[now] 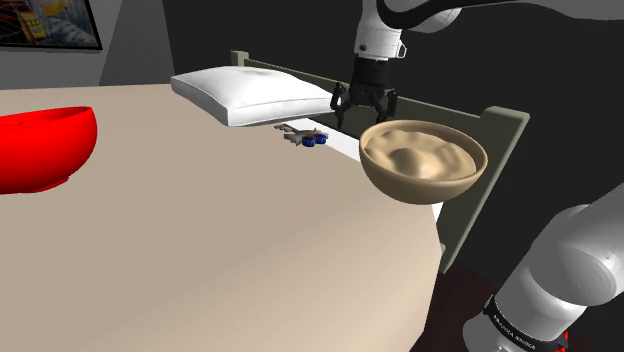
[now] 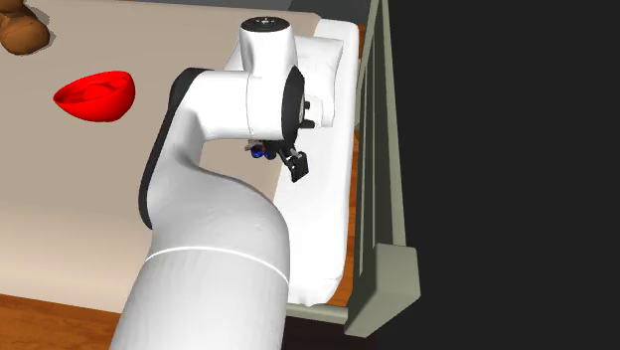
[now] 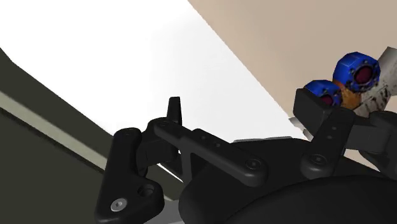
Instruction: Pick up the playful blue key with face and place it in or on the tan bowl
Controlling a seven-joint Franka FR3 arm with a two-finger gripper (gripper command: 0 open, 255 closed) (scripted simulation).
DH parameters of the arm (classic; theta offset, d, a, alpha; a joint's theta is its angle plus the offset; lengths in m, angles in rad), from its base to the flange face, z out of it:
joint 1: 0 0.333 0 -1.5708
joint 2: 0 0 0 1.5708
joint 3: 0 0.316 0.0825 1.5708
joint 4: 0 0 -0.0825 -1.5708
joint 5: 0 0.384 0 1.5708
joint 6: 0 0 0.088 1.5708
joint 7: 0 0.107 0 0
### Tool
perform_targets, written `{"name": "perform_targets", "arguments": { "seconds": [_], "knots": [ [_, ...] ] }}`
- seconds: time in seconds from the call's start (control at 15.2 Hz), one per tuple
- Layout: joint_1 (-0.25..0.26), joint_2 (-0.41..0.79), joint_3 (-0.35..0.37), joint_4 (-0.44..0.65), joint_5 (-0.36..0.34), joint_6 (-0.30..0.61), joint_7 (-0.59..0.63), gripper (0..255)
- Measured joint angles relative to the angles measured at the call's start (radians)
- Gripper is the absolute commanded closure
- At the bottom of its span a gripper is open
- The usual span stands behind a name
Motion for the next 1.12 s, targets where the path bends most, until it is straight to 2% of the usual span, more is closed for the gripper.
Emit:
{"name": "perform_targets", "arguments": {
  "seconds": [0.33, 0.53, 1.12],
  "knots": [
    [-0.030, 0.219, 0.070, 0.238, -0.057, -0.031, 0.297, 0],
    [-0.029, 0.324, 0.091, 0.342, -0.094, -0.041, 0.441, 0],
    [-0.030, 0.316, 0.089, 0.287, -0.101, 0.045, 0.469, 0]
  ]
}}
